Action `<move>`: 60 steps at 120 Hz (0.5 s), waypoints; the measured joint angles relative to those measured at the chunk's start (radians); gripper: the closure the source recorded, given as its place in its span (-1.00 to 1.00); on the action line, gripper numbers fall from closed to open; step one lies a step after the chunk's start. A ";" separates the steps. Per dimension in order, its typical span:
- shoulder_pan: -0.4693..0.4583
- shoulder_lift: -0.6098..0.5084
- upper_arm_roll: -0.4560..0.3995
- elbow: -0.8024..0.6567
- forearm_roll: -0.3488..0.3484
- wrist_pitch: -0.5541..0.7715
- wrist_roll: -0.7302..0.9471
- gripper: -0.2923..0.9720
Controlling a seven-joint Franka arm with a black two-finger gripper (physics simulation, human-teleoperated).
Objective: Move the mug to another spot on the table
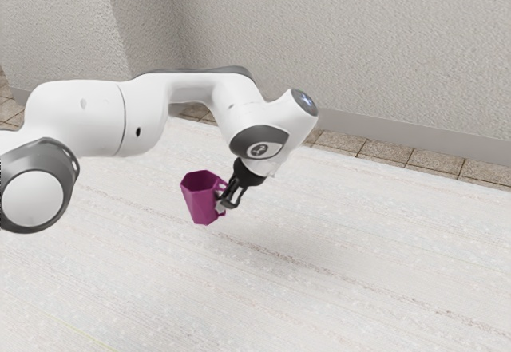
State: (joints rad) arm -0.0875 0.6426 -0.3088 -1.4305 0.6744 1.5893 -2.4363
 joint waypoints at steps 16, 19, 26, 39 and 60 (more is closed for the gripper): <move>0.007 0.008 0.051 -0.004 0.007 0.027 0.039 0.62; 0.007 0.010 0.062 -0.004 0.008 0.035 0.047 0.62; 0.008 0.018 0.085 -0.004 0.009 0.053 0.066 0.62; 0.026 0.026 0.102 -0.003 0.011 0.082 0.100 0.61; 0.044 0.039 0.117 -0.001 0.024 0.115 0.152 0.61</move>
State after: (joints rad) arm -0.0438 0.6812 -0.1916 -1.4312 0.6980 1.7045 -2.2841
